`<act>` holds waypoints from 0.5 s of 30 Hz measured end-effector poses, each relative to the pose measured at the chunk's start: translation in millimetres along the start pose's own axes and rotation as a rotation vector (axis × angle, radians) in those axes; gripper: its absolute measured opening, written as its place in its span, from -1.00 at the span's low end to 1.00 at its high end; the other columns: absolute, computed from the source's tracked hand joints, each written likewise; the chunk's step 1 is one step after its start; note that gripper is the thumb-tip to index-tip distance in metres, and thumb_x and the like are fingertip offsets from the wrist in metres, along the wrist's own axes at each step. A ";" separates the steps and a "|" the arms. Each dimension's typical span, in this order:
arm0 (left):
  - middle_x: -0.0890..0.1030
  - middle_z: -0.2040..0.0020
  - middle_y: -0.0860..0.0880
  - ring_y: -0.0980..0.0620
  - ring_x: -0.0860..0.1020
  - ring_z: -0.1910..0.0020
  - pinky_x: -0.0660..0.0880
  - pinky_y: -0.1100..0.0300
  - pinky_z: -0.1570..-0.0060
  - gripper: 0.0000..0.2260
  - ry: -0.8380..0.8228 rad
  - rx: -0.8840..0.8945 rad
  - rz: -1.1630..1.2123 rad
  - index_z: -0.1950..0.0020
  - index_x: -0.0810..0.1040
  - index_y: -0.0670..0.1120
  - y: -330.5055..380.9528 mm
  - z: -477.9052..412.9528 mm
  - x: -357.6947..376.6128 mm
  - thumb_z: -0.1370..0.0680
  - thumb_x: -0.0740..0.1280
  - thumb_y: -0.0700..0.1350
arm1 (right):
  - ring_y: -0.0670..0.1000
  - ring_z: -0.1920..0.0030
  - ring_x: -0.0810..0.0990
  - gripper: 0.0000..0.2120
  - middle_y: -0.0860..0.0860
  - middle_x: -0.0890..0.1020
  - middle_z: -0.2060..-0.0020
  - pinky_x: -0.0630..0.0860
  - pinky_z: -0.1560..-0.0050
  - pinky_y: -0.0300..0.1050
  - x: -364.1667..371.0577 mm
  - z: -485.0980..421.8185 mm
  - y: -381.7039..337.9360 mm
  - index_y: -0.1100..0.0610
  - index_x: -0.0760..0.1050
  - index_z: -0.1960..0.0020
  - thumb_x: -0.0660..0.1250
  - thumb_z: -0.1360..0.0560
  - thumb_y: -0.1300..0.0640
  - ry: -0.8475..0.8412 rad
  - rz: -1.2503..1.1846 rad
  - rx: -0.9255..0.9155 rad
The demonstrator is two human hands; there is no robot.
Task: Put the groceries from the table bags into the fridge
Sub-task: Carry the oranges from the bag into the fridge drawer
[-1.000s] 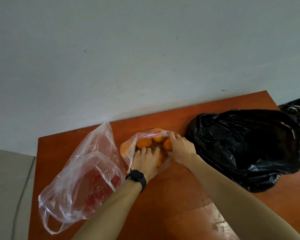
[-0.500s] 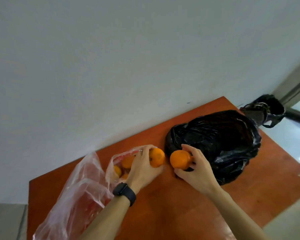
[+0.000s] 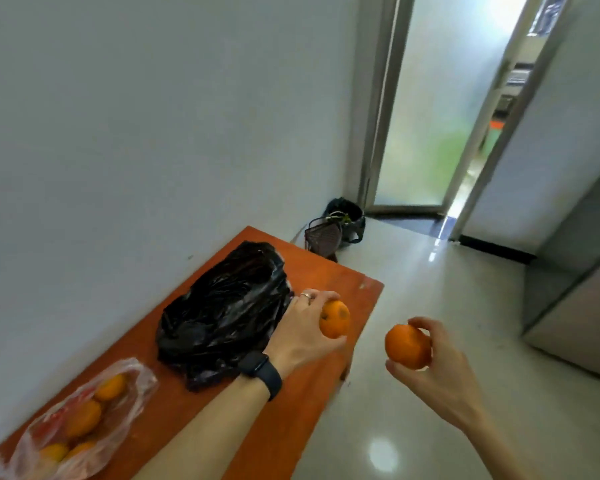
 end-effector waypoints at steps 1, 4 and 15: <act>0.36 -0.32 0.07 0.02 0.42 -0.25 0.49 0.10 -0.23 -0.38 -0.040 0.044 0.017 -0.40 0.36 0.19 34.0 -9.5 24.4 -0.40 0.50 0.13 | 0.02 -0.06 0.51 -0.29 -0.07 0.46 -0.14 0.42 0.10 -0.31 -36.4 13.1 21.6 -0.08 0.35 -0.28 0.65 -0.26 0.01 0.065 -0.007 0.033; 0.38 -0.31 0.08 0.04 0.44 -0.24 0.45 0.20 -0.16 -0.36 -0.144 0.186 0.052 -0.41 0.37 0.16 134.0 -28.6 96.1 -0.39 0.53 0.08 | 0.02 -0.08 0.51 -0.30 -0.07 0.47 -0.16 0.45 0.03 -0.23 -134.4 57.0 80.4 -0.10 0.41 -0.33 0.64 -0.29 0.02 0.226 0.037 0.079; 0.37 -0.28 0.14 0.10 0.44 -0.16 0.41 0.42 0.03 -0.37 -0.348 0.557 0.189 -0.33 0.29 0.28 424.8 -79.8 276.8 -0.38 0.56 0.14 | -0.05 -0.12 0.51 -0.35 -0.11 0.45 -0.22 0.40 0.06 -0.39 -402.5 138.5 211.9 -0.11 0.47 -0.33 0.63 -0.30 0.01 0.701 0.111 0.195</act>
Point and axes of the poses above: each hand's wrist, its own z-axis away from the middle knuckle, its own x-axis out of the palm, y = z × x, the point moved 10 cm from there along -z, towards the middle knuckle
